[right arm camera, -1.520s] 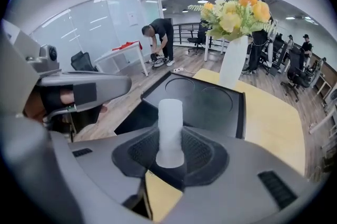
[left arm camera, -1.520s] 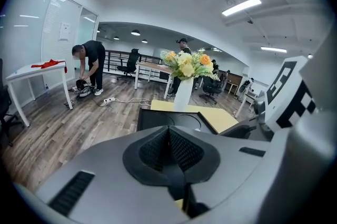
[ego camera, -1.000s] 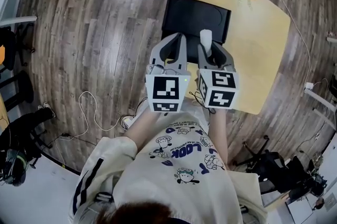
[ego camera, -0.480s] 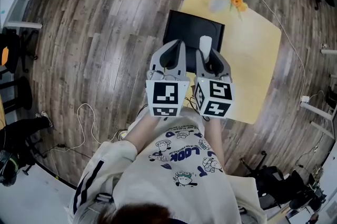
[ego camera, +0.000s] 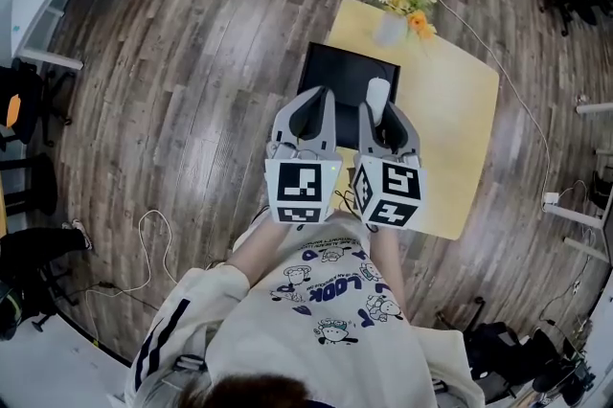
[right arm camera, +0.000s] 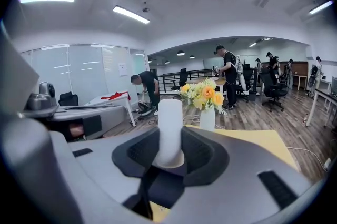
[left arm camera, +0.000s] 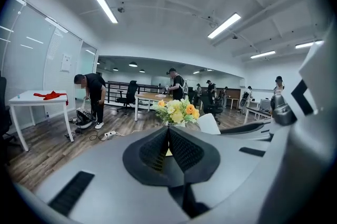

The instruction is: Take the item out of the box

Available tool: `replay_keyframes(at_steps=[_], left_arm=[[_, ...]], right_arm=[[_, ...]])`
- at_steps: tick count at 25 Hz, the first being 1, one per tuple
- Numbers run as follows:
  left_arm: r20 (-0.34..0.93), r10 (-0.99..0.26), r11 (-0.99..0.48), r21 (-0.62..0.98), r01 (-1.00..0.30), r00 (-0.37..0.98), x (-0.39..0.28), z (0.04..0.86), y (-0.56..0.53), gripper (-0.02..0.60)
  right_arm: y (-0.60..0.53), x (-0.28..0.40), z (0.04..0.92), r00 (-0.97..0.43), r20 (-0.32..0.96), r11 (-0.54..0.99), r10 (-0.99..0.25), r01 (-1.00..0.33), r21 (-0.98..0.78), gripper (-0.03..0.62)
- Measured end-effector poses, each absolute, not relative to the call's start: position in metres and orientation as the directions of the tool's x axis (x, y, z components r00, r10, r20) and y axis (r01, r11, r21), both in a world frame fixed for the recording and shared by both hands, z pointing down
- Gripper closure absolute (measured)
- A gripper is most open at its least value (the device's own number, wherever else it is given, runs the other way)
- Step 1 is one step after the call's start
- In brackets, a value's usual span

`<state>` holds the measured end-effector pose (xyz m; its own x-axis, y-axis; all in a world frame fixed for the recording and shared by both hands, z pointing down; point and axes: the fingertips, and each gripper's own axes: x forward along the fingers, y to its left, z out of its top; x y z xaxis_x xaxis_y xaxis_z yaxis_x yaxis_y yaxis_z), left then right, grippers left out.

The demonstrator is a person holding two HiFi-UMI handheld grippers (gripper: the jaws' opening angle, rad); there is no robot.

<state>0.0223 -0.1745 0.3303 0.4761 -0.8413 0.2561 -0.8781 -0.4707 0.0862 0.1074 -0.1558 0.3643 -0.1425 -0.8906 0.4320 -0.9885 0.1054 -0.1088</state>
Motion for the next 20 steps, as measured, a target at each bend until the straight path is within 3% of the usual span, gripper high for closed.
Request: replay_keyframes(at_steps=[20], left_arm=[[0.113,-0.88,-0.462,0.025,-0.887,0.461,0.023,0.282,-0.149,0.568]], right_arm=[[-0.132,0.109,0.306,-0.135,0.188,0.12,-0.973,-0.989,-0.089,0.45]])
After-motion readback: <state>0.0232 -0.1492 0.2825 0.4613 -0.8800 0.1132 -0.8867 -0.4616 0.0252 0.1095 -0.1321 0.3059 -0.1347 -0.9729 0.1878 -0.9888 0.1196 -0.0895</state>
